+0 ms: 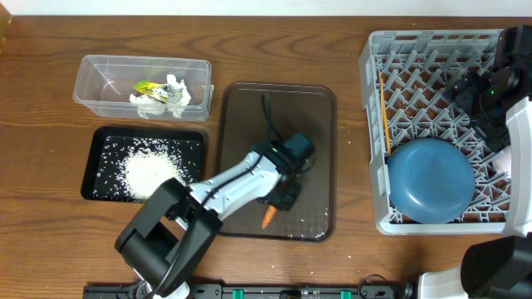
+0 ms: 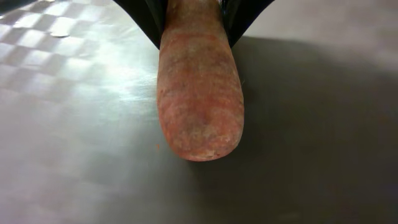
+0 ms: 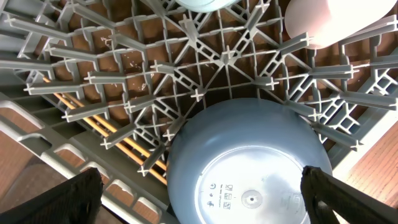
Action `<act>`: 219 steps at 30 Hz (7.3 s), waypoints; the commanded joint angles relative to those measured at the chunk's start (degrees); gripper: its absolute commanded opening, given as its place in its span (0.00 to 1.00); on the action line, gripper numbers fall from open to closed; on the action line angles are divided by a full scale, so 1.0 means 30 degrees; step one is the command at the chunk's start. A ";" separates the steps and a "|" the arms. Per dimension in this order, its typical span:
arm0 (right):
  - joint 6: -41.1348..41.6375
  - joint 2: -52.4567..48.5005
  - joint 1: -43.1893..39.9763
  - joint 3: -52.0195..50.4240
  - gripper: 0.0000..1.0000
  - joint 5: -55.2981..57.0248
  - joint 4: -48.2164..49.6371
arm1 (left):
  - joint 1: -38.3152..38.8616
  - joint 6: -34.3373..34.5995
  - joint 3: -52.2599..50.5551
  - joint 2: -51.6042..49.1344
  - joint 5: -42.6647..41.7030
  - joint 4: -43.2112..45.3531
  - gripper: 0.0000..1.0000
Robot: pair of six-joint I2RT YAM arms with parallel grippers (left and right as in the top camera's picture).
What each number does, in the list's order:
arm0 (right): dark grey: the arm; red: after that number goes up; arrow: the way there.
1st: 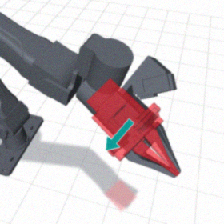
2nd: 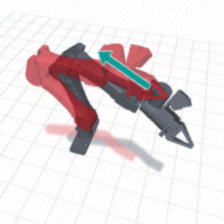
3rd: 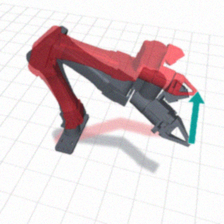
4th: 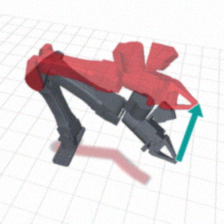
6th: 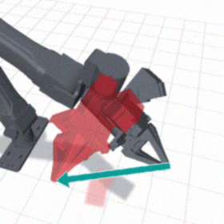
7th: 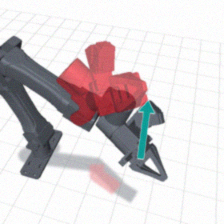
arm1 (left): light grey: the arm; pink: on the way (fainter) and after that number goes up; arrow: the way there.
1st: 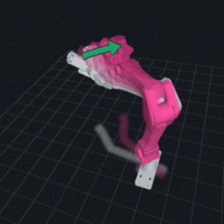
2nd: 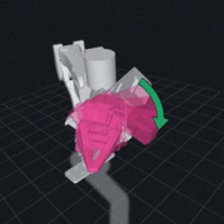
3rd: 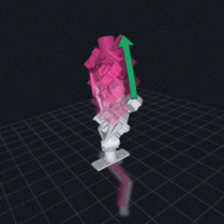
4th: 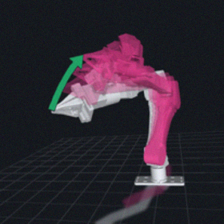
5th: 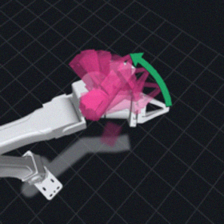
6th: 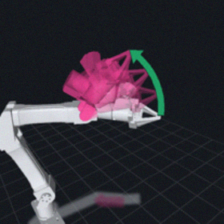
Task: Sort waste into correct bins and load items into the dishwasher rack
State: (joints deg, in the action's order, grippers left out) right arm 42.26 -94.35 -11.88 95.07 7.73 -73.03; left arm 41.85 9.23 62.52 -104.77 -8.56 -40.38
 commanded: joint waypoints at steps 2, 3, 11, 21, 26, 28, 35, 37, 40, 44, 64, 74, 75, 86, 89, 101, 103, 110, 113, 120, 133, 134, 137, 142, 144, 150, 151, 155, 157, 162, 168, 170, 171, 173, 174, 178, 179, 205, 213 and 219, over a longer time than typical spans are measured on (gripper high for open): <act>-0.0197 0.0087 -0.0051 0.0022 0.99 0.0284 -0.0015 | -0.1464 0.0321 0.0911 0.1472 0.0226 -0.0386 0.19; -0.0197 0.0087 -0.0051 0.0022 0.99 0.0284 -0.0015 | -0.1843 0.0328 0.1005 0.1829 0.0226 -0.0401 0.19; -0.0197 0.0087 -0.0051 0.0022 0.99 0.0284 -0.0015 | -0.6120 0.0838 0.1173 0.5479 0.0233 -0.0372 0.19; -0.0197 0.0087 -0.0051 0.0022 0.99 0.0284 -0.0015 | -1.3289 0.3337 0.1078 0.6113 0.0233 -0.0299 0.19; -0.0197 0.0087 -0.0051 0.0022 0.99 0.0284 -0.0015 | -1.6036 0.4226 0.0874 0.6098 0.0233 -0.0284 0.19; -0.0197 0.0087 -0.0051 0.0022 0.99 0.0284 -0.0007 | -1.7048 0.5049 0.0568 0.6098 0.0233 -0.0160 0.19; -0.0197 0.0087 -0.0051 0.0022 0.99 0.0284 -0.0015 | -1.9037 0.8160 -0.0277 0.6076 0.0233 0.0175 0.19; -0.0197 0.0087 -0.0051 0.0022 0.99 0.0284 -0.0015 | -1.9292 0.8801 -0.0495 0.6047 0.0240 0.0408 0.19; -0.0197 0.0087 -0.0051 0.0022 0.99 0.0284 -0.0015 | -1.9482 0.9194 -0.0882 0.5858 0.0233 0.1078 0.19; -0.0197 0.0087 -0.0051 0.0022 0.99 0.0284 -0.0015 | -1.9504 0.9697 -0.0984 0.5289 0.0233 0.1209 0.19; -0.0197 0.0087 -0.0051 0.0022 0.99 0.0284 -0.0015 | -1.9496 0.9879 -0.0984 0.3541 0.0240 0.1719 0.29; -0.0197 0.0087 -0.0051 0.0022 0.99 0.0284 -0.0015 | -1.9496 0.9799 -0.0984 0.3541 0.0248 0.1632 0.31; -0.0197 0.0087 -0.0051 0.0022 0.99 0.0284 -0.0007 | -1.9496 0.9799 -0.0984 0.3541 0.0240 0.1625 0.31; -0.0197 0.0087 -0.0051 0.0022 0.99 0.0284 -0.0015 | -1.9496 0.9646 -0.0984 0.3541 0.0240 0.1552 0.31; -0.0197 0.0087 -0.0051 0.0022 0.99 0.0284 -0.0015 | -1.9496 0.9639 -0.0984 0.3570 0.0146 0.1428 0.31; -0.0197 0.0087 -0.0051 0.0022 0.99 0.0284 -0.0015 | -1.9511 0.7854 -0.0874 0.6484 -0.3002 -0.0182 0.35; -0.0197 0.0087 -0.0051 0.0022 0.99 0.0284 -0.0015 | -1.9511 0.6980 -0.0874 0.7519 -0.2994 -0.1115 0.37; -0.0197 0.0087 -0.0051 0.0022 0.99 0.0284 -0.0015 | -1.9511 0.5858 -0.0874 0.9967 -0.3002 -0.4568 0.42; -0.0197 0.0087 -0.0051 0.0022 0.99 0.0284 -0.0015 | -1.9511 0.5850 -0.0896 1.0477 -0.3002 -0.6353 0.41; -0.0197 0.0087 -0.0051 0.0022 0.99 0.0284 -0.0015 | -1.9496 0.5370 -0.0933 1.0885 -0.2994 -0.9479 0.67; -0.0197 0.0087 -0.0051 0.0022 0.99 0.0284 -0.0015 | -1.9496 0.5428 -0.0933 1.0848 -0.2922 -1.0462 0.95; -0.0197 0.0087 -0.0051 0.0022 0.99 0.0284 -0.0007 | -1.9496 0.5428 -0.0933 1.0848 -0.2922 -1.0462 0.96; -0.0197 0.0087 -0.0051 0.0022 0.99 0.0284 -0.0015 | -1.9496 0.5377 -0.0933 1.0848 -0.2922 -1.0550 0.96; -0.0197 0.0087 -0.0051 0.0022 0.99 0.0284 -0.0015 | -1.9489 0.5202 -0.0940 1.0848 -0.2492 -1.0965 0.96; -0.0197 0.0087 -0.0051 0.0022 0.99 0.0284 -0.0015 | -1.9329 0.4954 -0.1078 1.0848 -0.2499 -1.0907 0.97; -0.0197 0.0087 -0.0051 0.0022 0.99 0.0284 -0.0007 | -1.8047 0.2018 -0.2259 1.1635 -0.2557 -0.8240 0.97; -0.0197 0.0087 -0.0051 0.0022 0.99 0.0284 -0.0015 | -1.7653 0.1326 -0.2900 1.2080 -0.2849 -0.7038 0.97; -0.0197 0.0087 -0.0051 0.0022 0.99 0.0284 -0.0015 | -1.6203 -0.2200 -0.6280 1.4192 -0.4779 -0.1377 0.97; -0.0197 0.0087 -0.0051 0.0022 0.99 0.0284 -0.0015 | -1.5409 -0.3694 -0.8794 1.5628 -0.5646 0.2259 0.97; -0.0197 0.0087 -0.0051 0.0022 0.99 0.0284 -0.0015 | -1.4834 -0.3781 -1.3908 1.8258 -0.5668 0.8597 0.97; -0.0197 0.0087 -0.0051 0.0022 0.99 0.0284 -0.0015 | -1.4834 -0.3781 -1.7704 2.0669 -0.5639 1.3529 0.97; -0.0197 0.0087 -0.0051 0.0022 0.99 0.0284 -0.0015 | -1.4834 -0.3781 -1.8440 2.1449 -0.5428 1.4491 0.97; -0.0197 0.0087 -0.0051 0.0022 0.99 0.0284 -0.0015 | -1.4834 -0.3789 -1.8753 2.1908 -0.5421 1.4797 0.97; -0.0197 0.0087 -0.0051 0.0022 0.99 0.0284 -0.0015 | -1.4834 -0.3789 -1.9139 2.2804 -0.5144 1.4928 0.97; -0.0197 0.0087 -0.0051 0.0022 0.99 0.0284 -0.0015 | -1.4834 -0.3781 -1.9263 2.3241 -0.4983 1.4899 0.97; -0.0197 0.0087 -0.0051 0.0022 0.99 0.0284 -0.0015 | -1.4834 -0.3789 -1.9562 2.5012 -0.4561 1.4651 0.98; -0.0197 0.0087 -0.0051 0.0022 0.99 0.0284 -0.0015 | -1.4826 -0.3781 -1.9562 2.5369 -0.4430 1.4549 0.97; -0.0197 0.0087 -0.0051 0.0022 0.99 0.0284 -0.0015 | -1.4739 -0.2011 -2.0764 3.1146 -0.0240 1.2378 0.97; -0.0197 0.0087 -0.0051 0.0022 0.99 0.0284 -0.0015 | -1.4739 -0.2645 -2.0764 3.3193 -0.0277 1.2378 0.98; -0.0197 0.0087 -0.0051 0.0022 0.99 0.0284 -0.0015 | -1.4761 -0.2637 -2.0764 3.4869 -0.0270 1.2386 0.98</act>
State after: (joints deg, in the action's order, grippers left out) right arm 42.26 -94.35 -11.88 94.91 7.70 -73.06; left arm -2.76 2.52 1.26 -1.15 -9.85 -1.21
